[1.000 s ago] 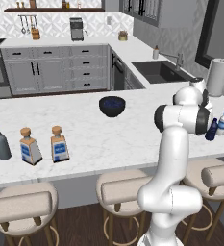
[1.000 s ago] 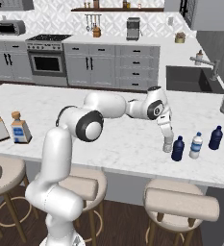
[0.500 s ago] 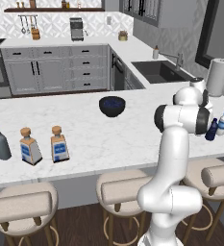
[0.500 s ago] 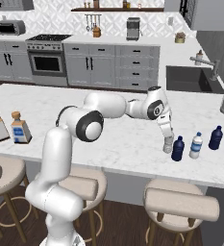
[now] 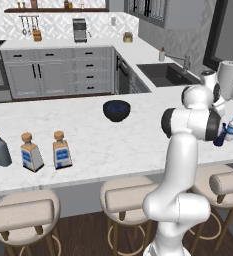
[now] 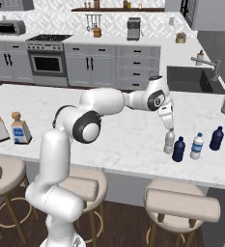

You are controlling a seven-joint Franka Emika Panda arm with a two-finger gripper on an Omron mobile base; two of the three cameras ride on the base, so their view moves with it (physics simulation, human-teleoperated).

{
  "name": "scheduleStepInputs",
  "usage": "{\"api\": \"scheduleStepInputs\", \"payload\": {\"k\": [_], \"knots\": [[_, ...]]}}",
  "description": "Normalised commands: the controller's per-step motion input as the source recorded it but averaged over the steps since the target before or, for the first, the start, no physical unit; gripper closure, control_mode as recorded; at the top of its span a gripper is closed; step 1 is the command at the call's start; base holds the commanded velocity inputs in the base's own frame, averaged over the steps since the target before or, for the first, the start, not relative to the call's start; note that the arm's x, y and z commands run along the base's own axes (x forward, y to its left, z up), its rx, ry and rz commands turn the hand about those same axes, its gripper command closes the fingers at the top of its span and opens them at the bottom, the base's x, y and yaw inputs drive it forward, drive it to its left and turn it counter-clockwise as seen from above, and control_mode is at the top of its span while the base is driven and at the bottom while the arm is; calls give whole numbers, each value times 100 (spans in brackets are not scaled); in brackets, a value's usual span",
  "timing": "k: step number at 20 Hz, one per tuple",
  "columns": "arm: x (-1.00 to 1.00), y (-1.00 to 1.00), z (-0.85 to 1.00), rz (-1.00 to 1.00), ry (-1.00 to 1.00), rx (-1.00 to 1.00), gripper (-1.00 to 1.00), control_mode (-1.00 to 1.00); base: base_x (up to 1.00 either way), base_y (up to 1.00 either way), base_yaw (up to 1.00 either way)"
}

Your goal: Move the plastic bottles in the middle to the plastics group, and the glass bottles in the middle to the glass group.

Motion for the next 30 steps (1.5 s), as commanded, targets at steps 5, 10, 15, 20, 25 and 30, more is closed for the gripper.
{"api": "scheduleStepInputs", "payload": {"k": [5, 10, 15, 20, 25, 30], "knots": [[-54, 32, 10, 17, 0, 1, -100, -100, 0, 0, 0], [-80, 30, 20, 20, -1, 0, -100, -100, 0, 0, 0], [-91, 22, 33, 21, -7, 1, -100, -100, 0, 0, 0], [-90, 31, 28, 22, -6, 0, -100, -100, 0, 0, 0], [-82, 64, 15, 21, -3, 0, -100, -100, 0, 0, 0], [-51, 100, 0, 32, 0, 3, -100, -100, 0, 0, 0]]}}
